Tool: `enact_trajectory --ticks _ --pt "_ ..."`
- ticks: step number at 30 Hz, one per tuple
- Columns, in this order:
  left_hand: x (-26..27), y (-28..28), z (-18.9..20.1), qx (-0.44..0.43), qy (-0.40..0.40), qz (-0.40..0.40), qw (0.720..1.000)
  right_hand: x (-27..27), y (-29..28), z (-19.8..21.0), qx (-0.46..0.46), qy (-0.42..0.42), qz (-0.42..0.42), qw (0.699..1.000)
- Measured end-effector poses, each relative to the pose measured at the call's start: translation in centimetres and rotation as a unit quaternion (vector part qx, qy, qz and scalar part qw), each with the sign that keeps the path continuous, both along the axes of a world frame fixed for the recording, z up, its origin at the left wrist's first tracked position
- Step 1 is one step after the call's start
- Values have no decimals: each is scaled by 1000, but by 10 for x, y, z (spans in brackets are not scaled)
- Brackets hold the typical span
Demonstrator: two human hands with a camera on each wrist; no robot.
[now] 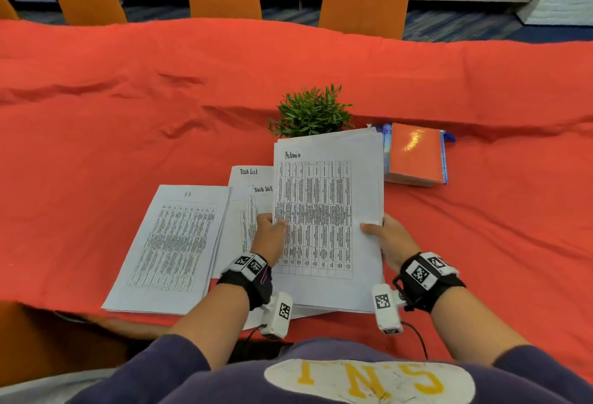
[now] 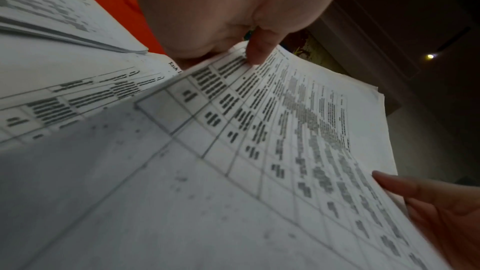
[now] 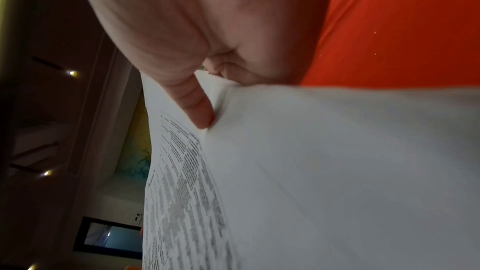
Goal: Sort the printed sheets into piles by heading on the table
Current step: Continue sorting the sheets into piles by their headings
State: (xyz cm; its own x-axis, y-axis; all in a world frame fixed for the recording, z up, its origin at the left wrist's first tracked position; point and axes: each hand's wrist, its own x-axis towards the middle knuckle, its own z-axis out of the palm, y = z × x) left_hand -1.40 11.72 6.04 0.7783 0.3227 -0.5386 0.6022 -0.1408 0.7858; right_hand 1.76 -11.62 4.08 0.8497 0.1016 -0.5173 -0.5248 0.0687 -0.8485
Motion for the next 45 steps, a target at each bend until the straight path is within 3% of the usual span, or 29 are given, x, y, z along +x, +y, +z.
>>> enact_trajectory --ticks 5,10,13,17,20,25,30,35,40,45 --pt "-7 26 6 -58 -1 15 998 2 22 5 44 4 40 998" --pt "-11 59 6 -13 -3 9 1000 9 53 -2 33 -6 66 997" --pt "-17 87 5 -23 -34 51 998 21 62 -26 -159 -22 99 982" --pt "-29 132 -2 -20 -27 105 994 23 66 -67 -447 21 164 879" --pt "-40 161 -7 -16 -24 145 989 15 77 -84 -521 30 161 837" --pt "-50 193 -13 -15 -41 192 980 18 80 -97 -471 57 114 873" --pt "-47 200 -14 -12 -36 195 980 22 68 -90 -530 92 105 836" --pt "-41 192 -17 -2 -40 175 984 25 59 -93 -461 91 118 875" --pt "-38 193 -15 -9 -42 178 983 16 50 -82 -436 -10 55 898" --pt "-38 193 -12 -38 -55 204 977 15 58 -58 -299 -60 45 951"
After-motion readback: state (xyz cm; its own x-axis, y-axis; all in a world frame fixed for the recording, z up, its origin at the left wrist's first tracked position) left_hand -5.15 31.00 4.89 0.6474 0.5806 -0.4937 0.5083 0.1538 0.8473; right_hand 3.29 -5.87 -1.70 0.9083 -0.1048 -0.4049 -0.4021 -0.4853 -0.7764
